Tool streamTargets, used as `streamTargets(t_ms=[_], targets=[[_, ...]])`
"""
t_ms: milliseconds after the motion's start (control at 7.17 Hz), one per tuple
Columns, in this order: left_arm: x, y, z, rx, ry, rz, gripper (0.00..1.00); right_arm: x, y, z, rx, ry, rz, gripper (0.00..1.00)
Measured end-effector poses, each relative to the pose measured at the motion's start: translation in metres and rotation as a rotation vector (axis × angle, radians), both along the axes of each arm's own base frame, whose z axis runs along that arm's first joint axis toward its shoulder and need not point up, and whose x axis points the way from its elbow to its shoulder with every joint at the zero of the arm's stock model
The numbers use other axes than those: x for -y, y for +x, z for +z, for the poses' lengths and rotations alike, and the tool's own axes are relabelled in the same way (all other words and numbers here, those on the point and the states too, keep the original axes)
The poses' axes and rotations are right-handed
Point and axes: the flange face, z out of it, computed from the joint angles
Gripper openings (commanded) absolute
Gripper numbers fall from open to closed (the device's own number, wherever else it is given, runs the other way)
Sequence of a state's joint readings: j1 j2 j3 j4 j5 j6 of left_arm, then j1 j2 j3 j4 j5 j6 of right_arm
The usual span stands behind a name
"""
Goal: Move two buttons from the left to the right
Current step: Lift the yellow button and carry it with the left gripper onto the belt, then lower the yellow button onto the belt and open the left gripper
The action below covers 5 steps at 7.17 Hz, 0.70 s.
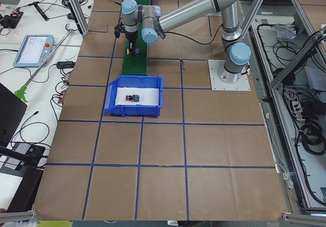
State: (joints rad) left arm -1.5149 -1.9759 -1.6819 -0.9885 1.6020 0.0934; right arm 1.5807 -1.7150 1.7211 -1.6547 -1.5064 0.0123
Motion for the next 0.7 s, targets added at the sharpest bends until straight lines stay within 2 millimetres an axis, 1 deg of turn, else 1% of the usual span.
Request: streamTargets(t_ms=[139,279,418,558,697], targets=[[-0.002,0.003,-0.004,0.006,-0.005,0.006,0.58,0.0,0.0,0.0,0.0,0.001,0.0,1.0],[-0.003,0.003,-0.007,0.009,-0.005,0.012,0.95,0.0,0.0,0.0,0.0,0.001,-0.001,1.0],[-0.004,0.003,-0.008,0.009,-0.006,0.016,1.0,0.0,0.0,0.0,0.0,0.001,0.0,1.0],[-0.004,0.003,-0.006,0.01,-0.011,0.016,1.0,0.0,0.0,0.0,0.0,0.001,0.0,1.0],[-0.003,0.003,0.003,0.012,-0.023,0.016,1.0,0.0,0.0,0.0,0.0,0.0,0.0,1.0]])
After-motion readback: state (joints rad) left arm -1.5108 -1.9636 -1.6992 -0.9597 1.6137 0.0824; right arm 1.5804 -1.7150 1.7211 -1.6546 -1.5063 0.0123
